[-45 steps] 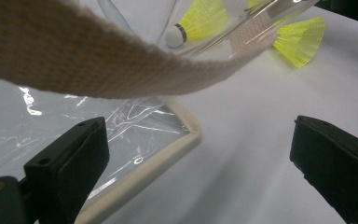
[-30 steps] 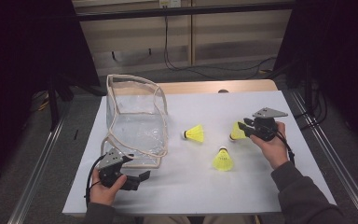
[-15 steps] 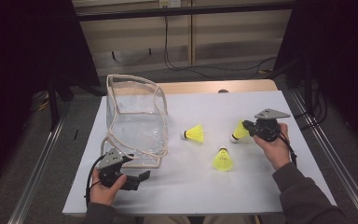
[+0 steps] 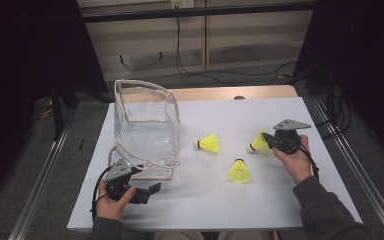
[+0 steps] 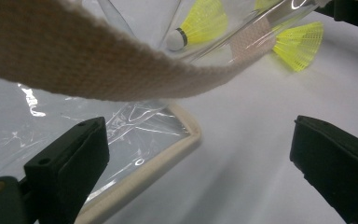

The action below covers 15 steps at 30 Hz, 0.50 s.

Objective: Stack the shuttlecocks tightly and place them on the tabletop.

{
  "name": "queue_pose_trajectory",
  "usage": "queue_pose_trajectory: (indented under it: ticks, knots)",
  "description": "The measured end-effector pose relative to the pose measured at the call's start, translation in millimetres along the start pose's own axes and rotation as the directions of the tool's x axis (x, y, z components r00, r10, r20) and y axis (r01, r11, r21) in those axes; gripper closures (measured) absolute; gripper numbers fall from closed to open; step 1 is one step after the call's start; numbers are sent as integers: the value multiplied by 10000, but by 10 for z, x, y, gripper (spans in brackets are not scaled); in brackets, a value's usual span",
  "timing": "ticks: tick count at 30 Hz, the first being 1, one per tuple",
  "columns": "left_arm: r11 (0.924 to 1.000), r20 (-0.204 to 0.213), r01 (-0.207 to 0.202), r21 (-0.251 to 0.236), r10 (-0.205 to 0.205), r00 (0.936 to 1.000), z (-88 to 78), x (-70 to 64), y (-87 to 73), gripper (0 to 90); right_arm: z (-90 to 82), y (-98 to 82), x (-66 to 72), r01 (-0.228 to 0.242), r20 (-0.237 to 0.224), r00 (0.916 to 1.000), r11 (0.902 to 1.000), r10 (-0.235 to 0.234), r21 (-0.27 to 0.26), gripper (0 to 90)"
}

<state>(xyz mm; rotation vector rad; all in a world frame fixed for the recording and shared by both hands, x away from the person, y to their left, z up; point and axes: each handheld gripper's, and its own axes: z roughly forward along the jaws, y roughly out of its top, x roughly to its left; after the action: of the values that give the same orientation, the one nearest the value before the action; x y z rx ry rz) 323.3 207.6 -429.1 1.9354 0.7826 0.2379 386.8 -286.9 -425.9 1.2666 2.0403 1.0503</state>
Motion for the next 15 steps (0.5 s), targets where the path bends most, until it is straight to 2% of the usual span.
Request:
queue_pose_trajectory:
  ticks: [15]
  knots:
    - [10000,-11,-14,-6,14,10000,-5,-5,4,46,-95,-154,-105,-293,141,9995,9996,294,-16,900]
